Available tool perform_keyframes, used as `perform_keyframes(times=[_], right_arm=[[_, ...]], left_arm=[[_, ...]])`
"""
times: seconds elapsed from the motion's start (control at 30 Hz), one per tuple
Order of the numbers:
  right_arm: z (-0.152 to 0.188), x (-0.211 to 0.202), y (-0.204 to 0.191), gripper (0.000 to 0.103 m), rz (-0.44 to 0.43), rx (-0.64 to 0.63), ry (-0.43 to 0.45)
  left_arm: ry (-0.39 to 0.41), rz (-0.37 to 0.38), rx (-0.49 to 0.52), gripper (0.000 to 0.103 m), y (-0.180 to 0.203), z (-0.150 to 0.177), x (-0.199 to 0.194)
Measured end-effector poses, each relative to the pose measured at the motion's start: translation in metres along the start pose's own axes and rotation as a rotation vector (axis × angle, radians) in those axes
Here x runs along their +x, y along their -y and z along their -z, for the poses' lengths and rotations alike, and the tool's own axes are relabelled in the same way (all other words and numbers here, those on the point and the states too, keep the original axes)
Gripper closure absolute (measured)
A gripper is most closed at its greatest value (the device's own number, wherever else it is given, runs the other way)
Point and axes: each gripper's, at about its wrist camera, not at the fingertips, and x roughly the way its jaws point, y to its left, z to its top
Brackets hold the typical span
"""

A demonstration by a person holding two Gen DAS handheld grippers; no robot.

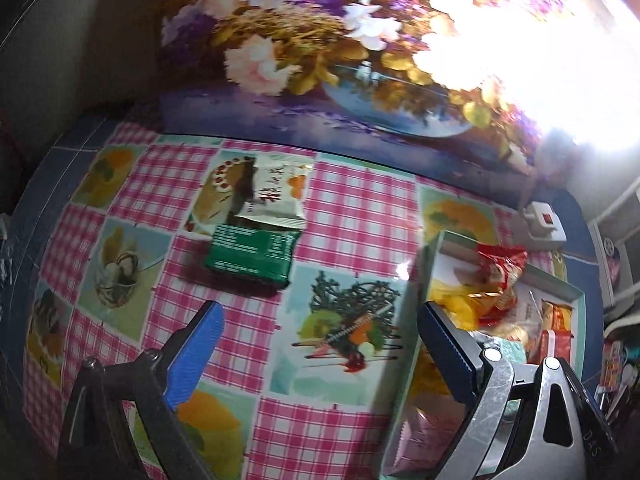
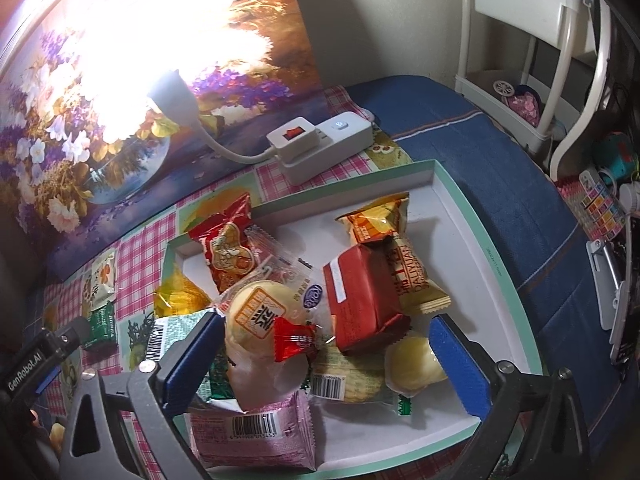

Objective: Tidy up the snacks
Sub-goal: 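Move both tools back over the remaining green and white packs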

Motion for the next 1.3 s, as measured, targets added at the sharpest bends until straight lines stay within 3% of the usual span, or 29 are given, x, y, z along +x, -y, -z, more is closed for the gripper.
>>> perform_keyframes(times=[0.3,0.8,1.17,1.3], right_arm=[[-0.002,-0.002,-0.027,0.0,-0.025,-0.073,0.017],[0.015,0.001,-0.13,0.0,-0.142,-0.282,0.043],[0.032,0.027,-0.194,0.0,-0.218,-0.438,0.036],[0.032,0.042,-0.21,0.0,-0.197,-0.492,0.046]], left_arm=[[0.009,-0.031,-0.125,0.005,-0.049,-0.007,0.005],[0.005,-0.05,-0.314,0.005,-0.148,-0.011,0.027],[-0.01,0.029,-0.28,0.005,-0.148,-0.018,0.055],[-0.006,0.058,-0.252,0.005,-0.139,-0.021,0.069]])
